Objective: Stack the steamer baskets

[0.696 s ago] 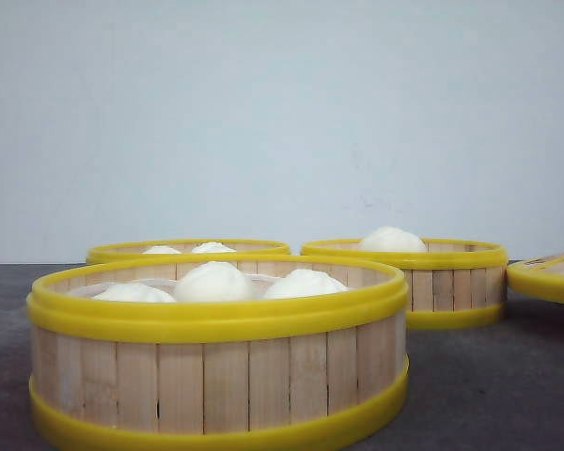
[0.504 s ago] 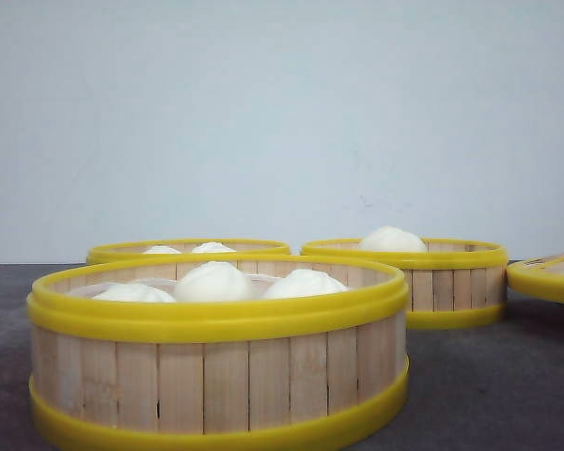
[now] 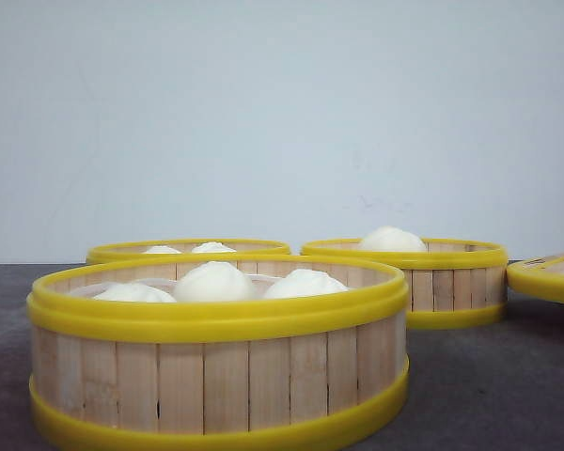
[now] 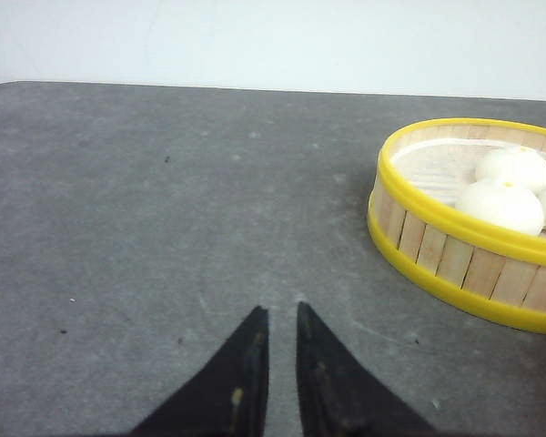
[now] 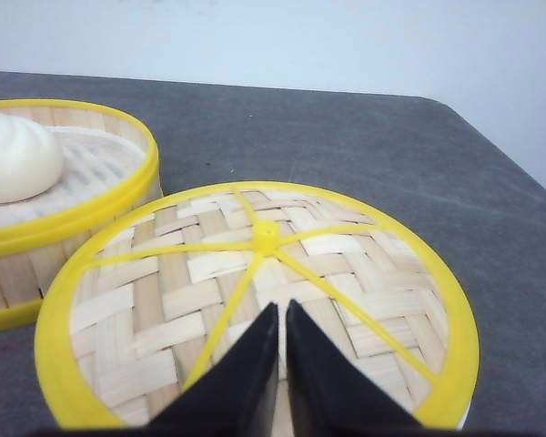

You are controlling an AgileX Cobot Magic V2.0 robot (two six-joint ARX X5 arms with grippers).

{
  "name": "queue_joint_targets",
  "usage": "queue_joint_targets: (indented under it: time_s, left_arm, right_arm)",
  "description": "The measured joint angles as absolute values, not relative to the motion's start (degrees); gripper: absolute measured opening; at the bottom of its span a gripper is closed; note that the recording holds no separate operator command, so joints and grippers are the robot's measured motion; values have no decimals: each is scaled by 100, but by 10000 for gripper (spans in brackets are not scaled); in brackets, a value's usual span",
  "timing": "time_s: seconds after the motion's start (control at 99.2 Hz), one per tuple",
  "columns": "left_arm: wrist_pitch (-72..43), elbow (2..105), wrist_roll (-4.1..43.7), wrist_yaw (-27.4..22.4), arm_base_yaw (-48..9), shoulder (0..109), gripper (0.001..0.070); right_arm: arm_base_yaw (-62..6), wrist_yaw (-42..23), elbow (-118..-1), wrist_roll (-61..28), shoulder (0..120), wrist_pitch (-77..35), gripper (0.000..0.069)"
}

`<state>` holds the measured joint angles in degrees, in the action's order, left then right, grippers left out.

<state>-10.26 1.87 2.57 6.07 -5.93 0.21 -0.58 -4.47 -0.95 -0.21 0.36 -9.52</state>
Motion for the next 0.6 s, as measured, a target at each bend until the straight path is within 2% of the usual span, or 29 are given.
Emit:
queue_joint_targets:
  time_s: [0.403,0.595]
  left_arm:
    - [-1028,187,257,607,-593,21,30]
    - [-1026,187,268,602,-593,21,30]
  right_arm:
    - [-58,-443,-95,-10,36,-952,10]
    - [-58,-97,-93,681,36,-956,10]
